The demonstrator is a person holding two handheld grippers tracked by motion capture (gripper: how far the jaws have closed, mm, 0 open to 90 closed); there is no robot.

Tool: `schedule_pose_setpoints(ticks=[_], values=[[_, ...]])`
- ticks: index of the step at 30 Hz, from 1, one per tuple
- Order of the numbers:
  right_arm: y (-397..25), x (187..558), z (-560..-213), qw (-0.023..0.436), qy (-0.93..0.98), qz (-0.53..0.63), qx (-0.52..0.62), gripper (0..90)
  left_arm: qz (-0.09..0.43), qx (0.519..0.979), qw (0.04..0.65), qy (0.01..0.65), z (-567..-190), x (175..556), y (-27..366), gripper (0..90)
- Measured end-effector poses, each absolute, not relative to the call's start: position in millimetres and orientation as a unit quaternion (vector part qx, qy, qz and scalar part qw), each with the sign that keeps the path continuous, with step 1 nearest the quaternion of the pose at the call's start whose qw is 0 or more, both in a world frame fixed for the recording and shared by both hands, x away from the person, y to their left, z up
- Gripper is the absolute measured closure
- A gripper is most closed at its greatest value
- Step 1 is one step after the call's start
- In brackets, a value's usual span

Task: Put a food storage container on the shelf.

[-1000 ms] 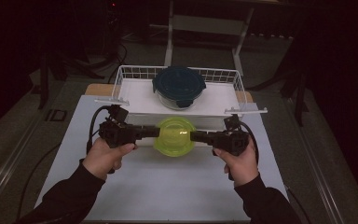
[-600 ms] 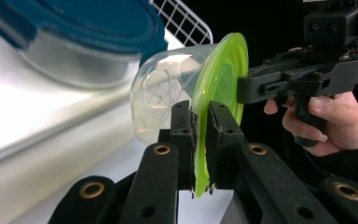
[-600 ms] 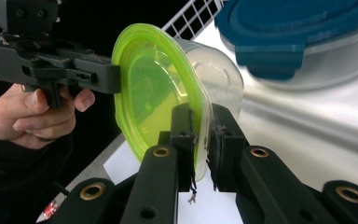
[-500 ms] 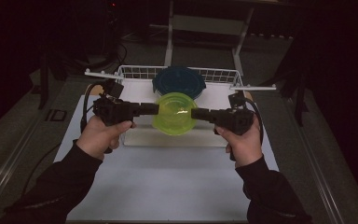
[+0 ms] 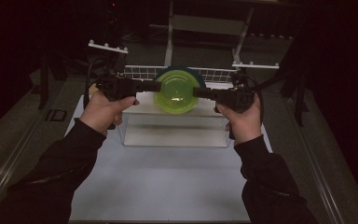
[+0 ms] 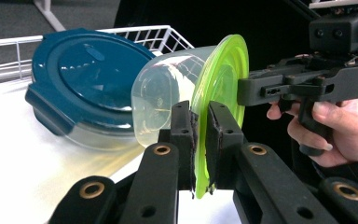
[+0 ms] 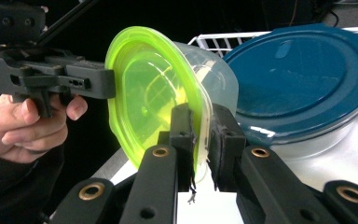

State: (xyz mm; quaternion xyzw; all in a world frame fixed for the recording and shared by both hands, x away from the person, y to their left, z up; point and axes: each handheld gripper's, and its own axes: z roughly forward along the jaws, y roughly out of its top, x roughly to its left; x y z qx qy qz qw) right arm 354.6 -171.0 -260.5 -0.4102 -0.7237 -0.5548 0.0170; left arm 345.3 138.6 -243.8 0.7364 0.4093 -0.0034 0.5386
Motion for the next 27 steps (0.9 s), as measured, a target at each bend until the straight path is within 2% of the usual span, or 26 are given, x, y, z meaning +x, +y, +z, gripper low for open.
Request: schedule_pose_setpoints(ticks=[15, 20, 24, 27], values=[[-172, 383, -254, 0.03, -0.726, -0.533, -0.433, 79.2, -0.03, 0.726, 0.536, 0.429, -244, 375, 137, 80.5], [-169, 389, -253, 0.018, -0.725, -0.524, -0.447, 78.4, -0.028, 0.719, 0.54, 0.437, -246, 384, 136, 79.7], [-171, 394, -254, 0.033, -0.711, -0.534, -0.457, 78.2, -0.029, 0.71, 0.547, 0.444, -249, 390, 135, 78.2], [-168, 394, -253, 0.02, -0.715, -0.53, -0.455, 76.8, -0.023, 0.706, 0.55, 0.446, -251, 394, 134, 77.4]])
